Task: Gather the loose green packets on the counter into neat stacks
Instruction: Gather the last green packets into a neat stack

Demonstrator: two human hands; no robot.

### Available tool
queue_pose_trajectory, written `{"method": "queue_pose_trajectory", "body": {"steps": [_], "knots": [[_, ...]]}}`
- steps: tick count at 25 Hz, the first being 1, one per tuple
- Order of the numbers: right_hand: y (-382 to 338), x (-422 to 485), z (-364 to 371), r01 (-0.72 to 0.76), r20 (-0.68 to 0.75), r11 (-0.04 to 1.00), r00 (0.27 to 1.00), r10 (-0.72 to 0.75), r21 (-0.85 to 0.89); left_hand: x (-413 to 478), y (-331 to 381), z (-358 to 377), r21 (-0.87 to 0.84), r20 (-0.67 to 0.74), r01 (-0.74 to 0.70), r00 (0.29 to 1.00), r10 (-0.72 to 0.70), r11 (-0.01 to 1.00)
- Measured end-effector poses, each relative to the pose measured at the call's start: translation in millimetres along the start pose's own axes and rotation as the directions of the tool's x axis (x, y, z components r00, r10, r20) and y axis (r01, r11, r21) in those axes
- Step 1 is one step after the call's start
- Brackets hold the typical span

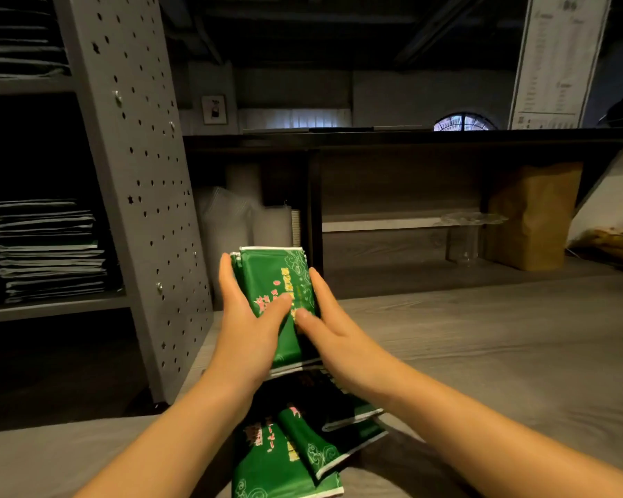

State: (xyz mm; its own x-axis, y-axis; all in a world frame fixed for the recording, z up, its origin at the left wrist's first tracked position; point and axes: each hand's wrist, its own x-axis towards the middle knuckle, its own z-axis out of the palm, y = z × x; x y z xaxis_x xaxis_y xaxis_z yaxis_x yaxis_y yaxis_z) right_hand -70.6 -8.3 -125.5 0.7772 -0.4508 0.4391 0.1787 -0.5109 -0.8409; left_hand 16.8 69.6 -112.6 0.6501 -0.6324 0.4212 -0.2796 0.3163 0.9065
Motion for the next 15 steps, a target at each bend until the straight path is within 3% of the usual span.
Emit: {"method": "queue_pose_trajectory", "body": {"steps": [1,3,5,7,8,11,13,15], "knots": [[-2,2,-8,-0.025,-0.020,0.999,1.000,0.024,-0.038,2,1,-3,0.018,-0.021,-0.003,1.000,0.004,1.000],[-7,4,-28,-0.104,-0.038,0.956,0.995,0.097,-0.273,4,5,-10,0.035,-0.070,-0.031,0.997,0.033,0.999],[-1,5,-44,-0.192,0.045,0.769,0.960,0.275,-0.610,6,8,-16,0.074,-0.101,-0.087,0.990,0.095,0.993],[8,2,-46,-0.200,0.143,0.601,0.869,0.473,-0.774,6,10,-18,0.108,-0.107,-0.127,0.985,0.138,0.986],[11,1,-42,-0.196,0.181,0.588,0.835,0.520,-0.784,7,11,-19,0.115,-0.111,-0.129,0.984,0.142,0.985],[14,1,-32,-0.221,0.266,0.686,0.807,0.528,-0.693,9,7,-21,0.127,-0.125,-0.105,0.985,0.121,0.986],[11,0,-33,-0.279,0.254,0.724,0.807,0.533,-0.631,9,5,-21,0.122,-0.132,-0.088,0.986,0.104,0.989],[11,0,-34,-0.314,0.204,0.783,0.852,0.482,-0.538,9,5,-20,0.086,-0.136,-0.071,0.987,0.082,0.994]]}}
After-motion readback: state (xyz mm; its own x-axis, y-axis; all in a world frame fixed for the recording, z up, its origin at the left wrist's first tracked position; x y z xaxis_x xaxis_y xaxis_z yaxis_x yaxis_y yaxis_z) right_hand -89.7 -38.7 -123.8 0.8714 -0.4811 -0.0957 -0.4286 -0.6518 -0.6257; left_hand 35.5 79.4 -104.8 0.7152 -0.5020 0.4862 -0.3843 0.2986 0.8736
